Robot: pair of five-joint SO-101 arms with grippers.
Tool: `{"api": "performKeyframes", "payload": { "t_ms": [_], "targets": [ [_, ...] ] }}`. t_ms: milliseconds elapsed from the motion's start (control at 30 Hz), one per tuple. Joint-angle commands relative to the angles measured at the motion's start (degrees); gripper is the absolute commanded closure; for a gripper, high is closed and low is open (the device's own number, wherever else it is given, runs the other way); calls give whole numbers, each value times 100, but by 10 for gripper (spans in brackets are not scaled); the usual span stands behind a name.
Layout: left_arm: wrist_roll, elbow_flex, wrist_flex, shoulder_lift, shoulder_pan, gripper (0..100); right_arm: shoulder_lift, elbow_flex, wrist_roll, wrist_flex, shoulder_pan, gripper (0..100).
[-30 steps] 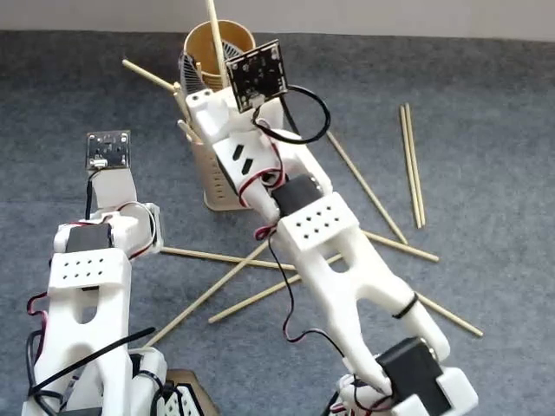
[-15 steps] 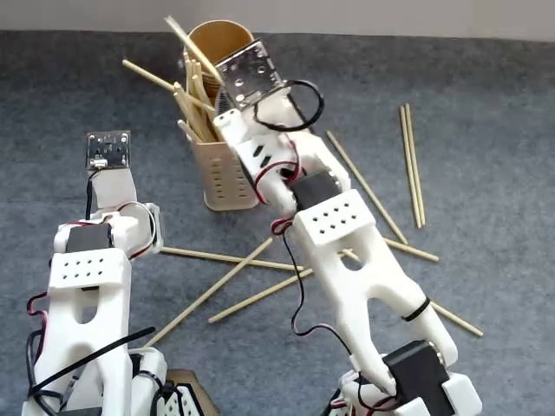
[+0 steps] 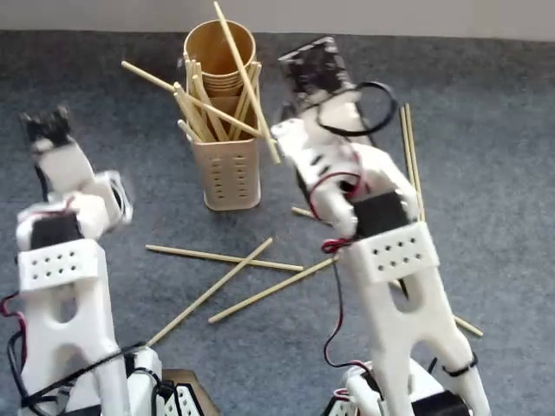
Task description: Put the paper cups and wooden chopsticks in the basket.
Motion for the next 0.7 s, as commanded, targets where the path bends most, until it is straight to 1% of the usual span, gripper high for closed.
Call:
{"api": "performKeyframes", "payload": {
  "t_ms": [0,67,133,200,333,433,533,667],
  "targets": [
    [334,-2290,686,576,92,748,-532,312,-62,716,637,773],
    [510,-3670,1310,1367,101,723,-734,743,-413,892,796,774],
    [659,-5112,1925,2334,110,714,-998,1411,-571,752,866,774],
    [888,-6615,2470,3354,110,712,-1367,2255,-589,277,857,774],
    [1257,-9675,3270,5156,127,711,-2352,4013,-624,-884,831,774],
    [1477,-11705,3921,6325,268,712,-3029,5059,-598,-1385,743,774],
    [1582,-12892,4308,7301,576,712,-3512,5859,-598,-1754,637,774],
    [1785,-13332,4202,8127,936,713,-3916,6519,-589,-2009,576,774]
  ]
}}
